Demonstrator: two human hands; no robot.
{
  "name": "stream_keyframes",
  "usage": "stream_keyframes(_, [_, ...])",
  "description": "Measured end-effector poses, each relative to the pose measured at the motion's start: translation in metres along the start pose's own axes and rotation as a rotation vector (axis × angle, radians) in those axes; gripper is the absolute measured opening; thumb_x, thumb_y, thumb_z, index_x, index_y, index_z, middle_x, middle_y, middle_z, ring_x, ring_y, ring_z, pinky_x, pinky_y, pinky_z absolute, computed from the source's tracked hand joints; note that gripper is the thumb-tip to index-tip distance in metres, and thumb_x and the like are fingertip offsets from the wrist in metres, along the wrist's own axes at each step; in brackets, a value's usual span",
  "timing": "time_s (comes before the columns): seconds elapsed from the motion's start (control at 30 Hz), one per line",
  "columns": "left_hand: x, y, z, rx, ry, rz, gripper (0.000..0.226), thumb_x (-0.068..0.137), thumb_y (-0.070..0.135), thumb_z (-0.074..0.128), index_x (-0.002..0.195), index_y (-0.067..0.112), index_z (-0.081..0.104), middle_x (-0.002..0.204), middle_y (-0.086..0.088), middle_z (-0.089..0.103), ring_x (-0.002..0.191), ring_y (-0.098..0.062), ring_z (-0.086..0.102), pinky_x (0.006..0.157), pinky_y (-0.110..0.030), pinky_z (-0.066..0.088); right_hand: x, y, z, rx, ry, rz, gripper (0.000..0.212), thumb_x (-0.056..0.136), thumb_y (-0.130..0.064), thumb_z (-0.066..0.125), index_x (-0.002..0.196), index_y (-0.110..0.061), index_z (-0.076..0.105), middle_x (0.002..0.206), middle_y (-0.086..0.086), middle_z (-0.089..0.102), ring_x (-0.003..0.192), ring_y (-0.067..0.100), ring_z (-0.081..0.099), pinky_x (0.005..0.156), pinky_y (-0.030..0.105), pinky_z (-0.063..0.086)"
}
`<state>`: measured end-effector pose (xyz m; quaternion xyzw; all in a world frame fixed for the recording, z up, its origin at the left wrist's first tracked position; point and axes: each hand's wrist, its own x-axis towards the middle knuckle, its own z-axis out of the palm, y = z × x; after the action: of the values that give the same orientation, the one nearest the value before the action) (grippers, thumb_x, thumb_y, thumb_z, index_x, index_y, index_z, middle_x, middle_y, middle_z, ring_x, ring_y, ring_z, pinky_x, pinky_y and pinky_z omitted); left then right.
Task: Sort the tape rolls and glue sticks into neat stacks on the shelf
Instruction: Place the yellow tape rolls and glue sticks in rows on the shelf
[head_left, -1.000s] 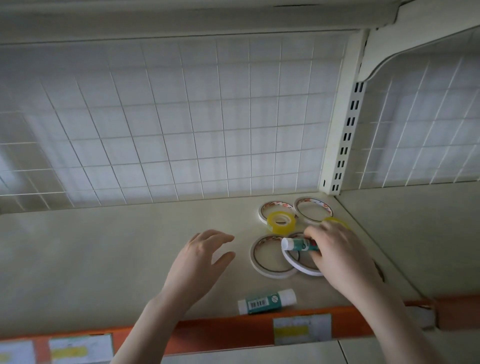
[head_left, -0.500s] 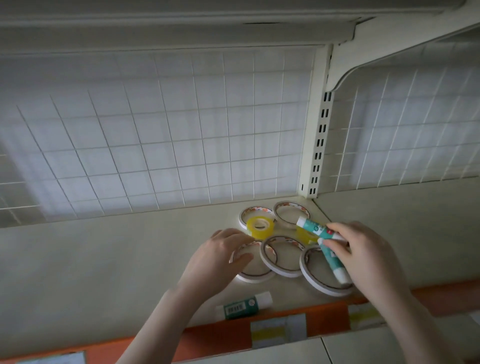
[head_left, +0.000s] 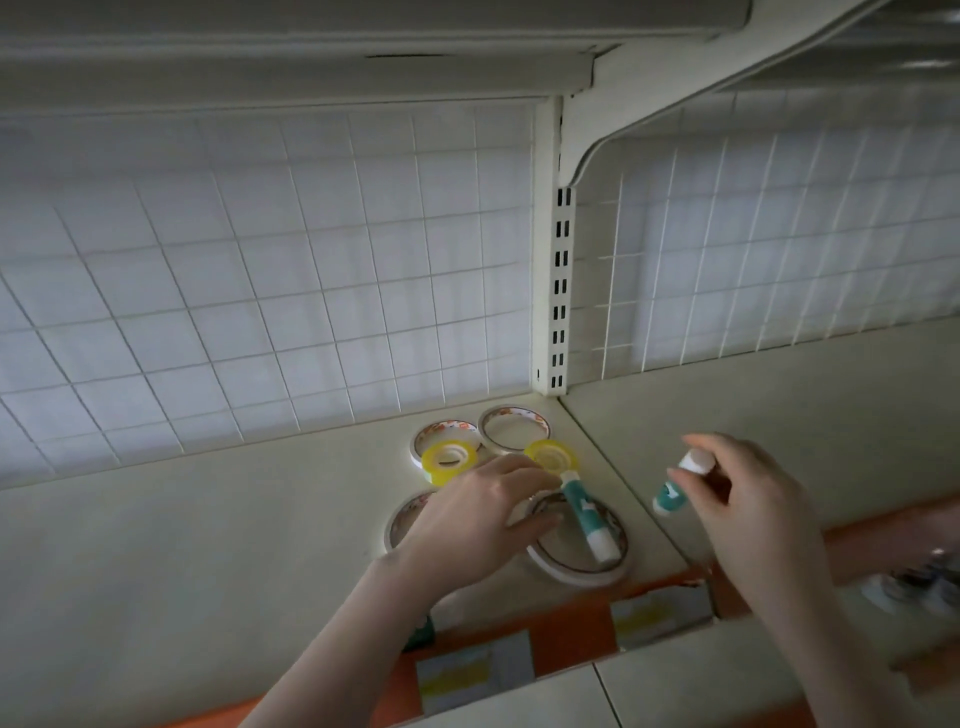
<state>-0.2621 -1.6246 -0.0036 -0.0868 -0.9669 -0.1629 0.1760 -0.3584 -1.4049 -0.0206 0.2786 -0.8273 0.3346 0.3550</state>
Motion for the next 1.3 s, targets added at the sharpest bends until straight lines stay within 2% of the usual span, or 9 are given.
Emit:
stream_keyframes(0.13, [0.023, 0.013, 0.005, 0.034, -0.011, -0.023, 0.036, 0.089, 0.037, 0.057, 0.122, 0.023, 0.059, 0.122, 0.003, 0.058, 0.108, -0.019, 0.055, 0.084, -0.034, 0.047, -0.003, 0.009, -0.005, 0.002, 0.014, 0.006, 0.031, 0.066, 0.000, 0.081, 0.094, 0.000, 0.068, 0.077, 0.012, 0.065, 0.062, 0.031, 0.062, 0.055, 0.038, 0.053])
stream_keyframes(0.37, [0.039, 0.020, 0.019, 0.086, 0.005, -0.137, 0.032, 0.092, 0.030, 0.052, 0.123, 0.025, 0.059, 0.121, 0.002, 0.057, 0.105, -0.021, 0.055, 0.081, -0.035, 0.048, -0.004, 0.015, -0.006, 0.044, 0.015, 0.046, 0.030, 0.069, -0.001, 0.079, 0.096, -0.002, 0.068, 0.079, 0.009, 0.064, 0.064, 0.027, 0.061, 0.056, 0.030, 0.047])
stream_keyframes(0.47, [0.039, 0.021, 0.021, 0.113, 0.056, 0.040, 0.031, 0.085, 0.012, 0.055, 0.112, 0.021, 0.066, 0.114, -0.004, 0.060, 0.101, -0.027, 0.057, 0.073, -0.039, 0.053, -0.004, 0.017, -0.007, 0.051, 0.003, 0.059, 0.029, 0.071, -0.004, 0.078, 0.098, -0.004, 0.067, 0.080, 0.008, 0.063, 0.064, 0.027, 0.060, 0.055, 0.035, 0.051])
stream_keyframes(0.57, [0.038, 0.021, 0.020, 0.107, 0.016, 0.245, 0.047, 0.067, -0.002, 0.048, 0.105, 0.016, 0.070, 0.106, -0.005, 0.066, 0.096, -0.028, 0.061, 0.072, -0.037, 0.055, -0.003, 0.018, -0.006, 0.055, -0.007, 0.075, 0.028, 0.072, -0.005, 0.078, 0.098, -0.005, 0.068, 0.081, 0.006, 0.063, 0.066, 0.026, 0.060, 0.055, 0.036, 0.051])
stream_keyframes(0.7, [0.036, 0.017, 0.018, 0.141, -0.086, 0.347, 0.042, 0.068, 0.009, 0.046, 0.101, 0.018, 0.070, 0.102, 0.001, 0.067, 0.094, -0.022, 0.061, 0.065, -0.035, 0.055, -0.003, 0.020, -0.004, 0.058, -0.015, 0.075, 0.027, 0.073, -0.006, 0.077, 0.099, -0.006, 0.067, 0.082, 0.006, 0.063, 0.066, 0.026, 0.060, 0.055, 0.036, 0.051])
stream_keyframes(0.83, [0.035, 0.012, 0.019, 0.161, -0.125, 0.411, 0.032, 0.068, 0.008, 0.065, 0.098, 0.018, 0.070, 0.100, 0.002, 0.067, 0.096, -0.022, 0.060, 0.069, -0.034, 0.054, -0.003, 0.020, -0.003, 0.059, -0.006, 0.058, 0.027, 0.074, -0.005, 0.076, 0.099, -0.005, 0.067, 0.083, 0.007, 0.065, 0.067, 0.025, 0.061, 0.054, 0.035, 0.052])
stream_keyframes(0.93, [0.037, 0.010, 0.019, 0.185, -0.116, 0.436, 0.026, 0.072, 0.013, 0.064, 0.096, 0.019, 0.070, 0.098, 0.003, 0.067, 0.093, -0.021, 0.061, 0.067, -0.034, 0.054, -0.003, 0.021, -0.002, 0.065, 0.004, 0.049, 0.027, 0.074, -0.004, 0.076, 0.099, -0.004, 0.067, 0.083, 0.007, 0.065, 0.067, 0.024, 0.060, 0.054, 0.033, 0.051])
stream_keyframes(1.17, [0.030, 0.008, 0.012, 0.059, 0.218, 0.311, 0.026, 0.079, 0.027, 0.060, 0.105, 0.027, 0.056, 0.093, 0.007, 0.067, 0.080, -0.015, 0.063, 0.058, -0.030, 0.052, -0.001, 0.016, 0.002, 0.058, 0.029, 0.020, 0.027, 0.072, -0.002, 0.078, 0.097, -0.003, 0.068, 0.080, 0.006, 0.064, 0.064, 0.023, 0.060, 0.053, 0.030, 0.048])
stream_keyframes(1.3, [0.022, 0.003, -0.002, 0.022, 0.368, 0.161, 0.040, 0.080, 0.029, 0.056, 0.119, 0.030, 0.049, 0.092, 0.012, 0.064, 0.073, -0.012, 0.062, 0.057, -0.032, 0.052, 0.010, 0.004, 0.010, 0.070, 0.058, -0.018, 0.027, 0.072, -0.002, 0.078, 0.098, -0.003, 0.069, 0.079, 0.007, 0.065, 0.061, 0.024, 0.060, 0.052, 0.029, 0.048])
